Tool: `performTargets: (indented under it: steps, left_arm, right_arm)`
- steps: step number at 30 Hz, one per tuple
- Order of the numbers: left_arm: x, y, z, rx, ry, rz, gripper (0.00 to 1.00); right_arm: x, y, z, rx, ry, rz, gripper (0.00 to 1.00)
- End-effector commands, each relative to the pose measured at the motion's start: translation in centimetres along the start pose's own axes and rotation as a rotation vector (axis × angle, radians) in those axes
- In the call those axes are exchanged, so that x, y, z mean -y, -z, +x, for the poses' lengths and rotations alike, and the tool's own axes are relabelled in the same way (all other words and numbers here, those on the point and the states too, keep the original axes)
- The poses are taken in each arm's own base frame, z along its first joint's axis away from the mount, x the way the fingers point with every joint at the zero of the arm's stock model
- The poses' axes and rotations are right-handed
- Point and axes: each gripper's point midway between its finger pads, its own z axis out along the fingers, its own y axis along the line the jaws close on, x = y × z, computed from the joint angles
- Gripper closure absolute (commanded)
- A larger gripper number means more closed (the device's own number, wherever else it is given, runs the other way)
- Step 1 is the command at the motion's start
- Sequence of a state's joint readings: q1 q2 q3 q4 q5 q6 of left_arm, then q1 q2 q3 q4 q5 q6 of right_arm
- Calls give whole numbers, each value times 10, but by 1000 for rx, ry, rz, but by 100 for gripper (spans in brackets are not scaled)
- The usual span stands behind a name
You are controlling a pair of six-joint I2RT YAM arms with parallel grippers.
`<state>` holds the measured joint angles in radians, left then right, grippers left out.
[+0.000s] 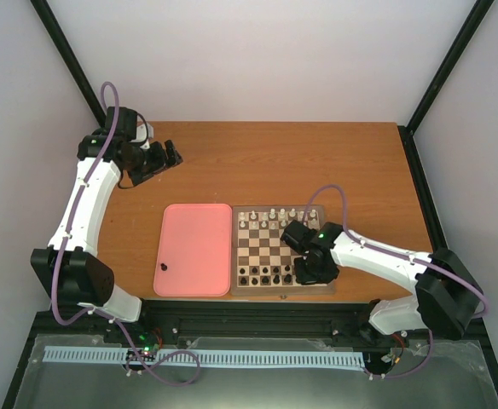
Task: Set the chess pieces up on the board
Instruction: Place the chess piece on the chessboard.
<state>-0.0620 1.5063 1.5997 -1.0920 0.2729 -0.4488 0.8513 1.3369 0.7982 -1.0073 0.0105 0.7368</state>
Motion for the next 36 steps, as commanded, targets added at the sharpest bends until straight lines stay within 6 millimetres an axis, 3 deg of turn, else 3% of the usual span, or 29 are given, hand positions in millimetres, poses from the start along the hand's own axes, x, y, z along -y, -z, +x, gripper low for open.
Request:
performTargets:
  steps: [1,16,22,31,36]
  left_arm:
    - [7,5,-10,31,-25,9,0]
    - [7,6,-10,33,-24,8,0]
    - [8,7,-10,35,-26,11,0]
    - [9,11,-10,44,-28,15,0]
    - [12,14,-12,52,-26,26,0]
  right_arm:
    - [1,-4,-3,0,2,4,86]
    - [1,-3,-4,-2,10,16,80]
    - [1,8,-9,28,6,11,76]
    - [-5,55,-26,128,16,-29,67]
    - [-22,85,-52,192,65,-46,64]
